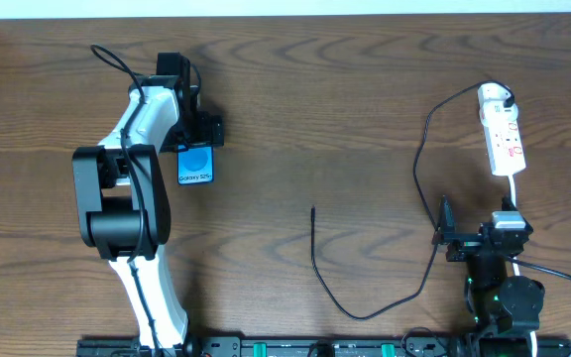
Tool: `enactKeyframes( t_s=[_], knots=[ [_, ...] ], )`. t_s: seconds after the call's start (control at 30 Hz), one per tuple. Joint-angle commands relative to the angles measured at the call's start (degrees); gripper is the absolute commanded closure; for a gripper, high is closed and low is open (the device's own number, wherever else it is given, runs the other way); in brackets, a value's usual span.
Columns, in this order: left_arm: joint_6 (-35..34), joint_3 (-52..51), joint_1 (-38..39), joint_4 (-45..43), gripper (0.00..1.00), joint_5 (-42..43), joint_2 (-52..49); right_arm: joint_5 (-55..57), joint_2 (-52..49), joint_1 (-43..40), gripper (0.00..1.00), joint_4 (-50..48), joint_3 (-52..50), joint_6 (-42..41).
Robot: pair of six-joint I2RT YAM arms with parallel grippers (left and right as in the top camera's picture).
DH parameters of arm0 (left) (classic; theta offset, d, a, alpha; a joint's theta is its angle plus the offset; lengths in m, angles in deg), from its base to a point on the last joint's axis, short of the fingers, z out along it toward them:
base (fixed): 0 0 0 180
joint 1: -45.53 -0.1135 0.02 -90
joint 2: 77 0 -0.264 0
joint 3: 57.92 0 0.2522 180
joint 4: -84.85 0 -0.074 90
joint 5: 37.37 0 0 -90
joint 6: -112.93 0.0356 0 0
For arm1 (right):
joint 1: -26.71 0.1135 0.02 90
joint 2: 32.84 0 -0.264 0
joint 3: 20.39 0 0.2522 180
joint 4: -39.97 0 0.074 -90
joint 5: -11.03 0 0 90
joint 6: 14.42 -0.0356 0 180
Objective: Plug charger to phone and switch on socket
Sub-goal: 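Lower the left gripper and close it on the phone's top edge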
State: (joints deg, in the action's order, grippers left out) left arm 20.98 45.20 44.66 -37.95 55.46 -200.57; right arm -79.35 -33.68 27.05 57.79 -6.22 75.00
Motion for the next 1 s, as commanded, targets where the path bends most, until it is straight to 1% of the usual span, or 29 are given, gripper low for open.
enactKeyframes(
  t_s=[0.0, 0.57, 0.6, 0.67, 0.8, 0.97],
  knots=[
    [-0.9, -1.33, -0.09, 0.13, 0.0, -0.72, -0.74, 0.04, 0.31, -0.31, 0.01, 0.24, -0.09, 0.85],
    [-0.9, -2.27, -0.09, -0.07, 0.01, -0.72, -0.74, 0.04, 0.31, -0.31, 0.01, 0.26, -0.09, 0.85],
    [-0.9, -2.27, -0.09, -0.07, 0.02, -0.72, -0.74, 0.04, 0.31, -0.31, 0.01, 0.26, -0.09, 0.85],
    [-0.9, -2.27, -0.09, -0.09, 0.09, -0.72, -0.74, 0.04, 0.31, -0.31, 0.01, 0.26, -0.09, 0.85],
    [-0.9, -2.27, -0.09, -0.11, 0.2, -0.72, -0.74, 0.04, 0.31, -0.31, 0.01, 0.26, -0.09, 0.85],
    [-0.9, -2.27, -0.09, -0.09, 0.23, -0.72, -0.74, 0.04, 0.31, -0.31, 0.01, 0.26, -0.09, 0.85]
  ],
)
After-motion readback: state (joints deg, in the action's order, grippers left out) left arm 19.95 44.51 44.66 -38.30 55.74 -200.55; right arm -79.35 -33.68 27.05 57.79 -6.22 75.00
